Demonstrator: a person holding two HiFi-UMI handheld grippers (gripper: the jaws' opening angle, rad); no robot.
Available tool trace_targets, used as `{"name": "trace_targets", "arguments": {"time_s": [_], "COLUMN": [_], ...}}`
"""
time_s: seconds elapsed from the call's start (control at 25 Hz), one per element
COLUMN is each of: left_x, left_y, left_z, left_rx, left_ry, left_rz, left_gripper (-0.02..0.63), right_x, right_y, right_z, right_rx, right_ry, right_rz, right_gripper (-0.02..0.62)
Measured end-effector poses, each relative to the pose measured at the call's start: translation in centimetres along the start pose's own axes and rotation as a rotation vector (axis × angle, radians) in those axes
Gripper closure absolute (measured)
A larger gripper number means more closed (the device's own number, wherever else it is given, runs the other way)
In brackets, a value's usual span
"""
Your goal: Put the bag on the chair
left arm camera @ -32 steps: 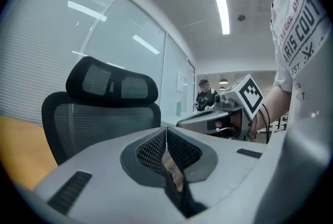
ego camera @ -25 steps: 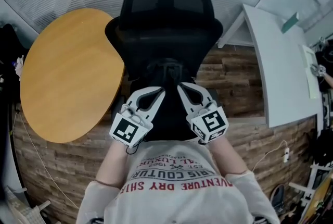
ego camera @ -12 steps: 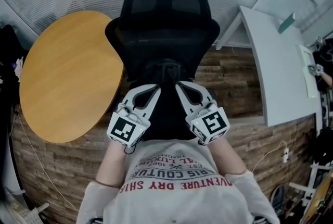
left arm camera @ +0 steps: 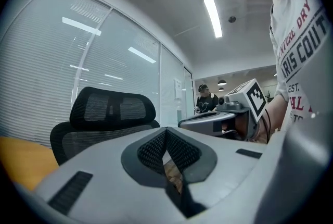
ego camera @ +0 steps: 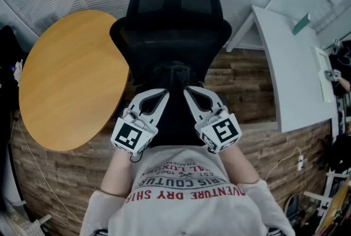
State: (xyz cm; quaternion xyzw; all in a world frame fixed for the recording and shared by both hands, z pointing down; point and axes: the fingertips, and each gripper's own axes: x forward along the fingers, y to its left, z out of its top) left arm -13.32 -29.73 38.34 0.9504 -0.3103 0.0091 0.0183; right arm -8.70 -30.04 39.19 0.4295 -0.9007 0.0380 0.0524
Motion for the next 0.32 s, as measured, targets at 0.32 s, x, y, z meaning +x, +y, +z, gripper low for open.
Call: {"name": "trace_targets", "arguments": {"time_s": [0.32], "left_x": [0.7], "left_y": [1.1], "left_z": [-0.7], "left_rx": [0.004], "left_ry": [0.057], "left_rz": [0.040], "left_gripper": [0.577], "right_x": [0.4], "right_y": [-0.4], "right_z": [0.6], "right_rx": [-0.002], "right_ry": [-0.012], "right_rz": [0.012], "right_gripper": [0.569]}}
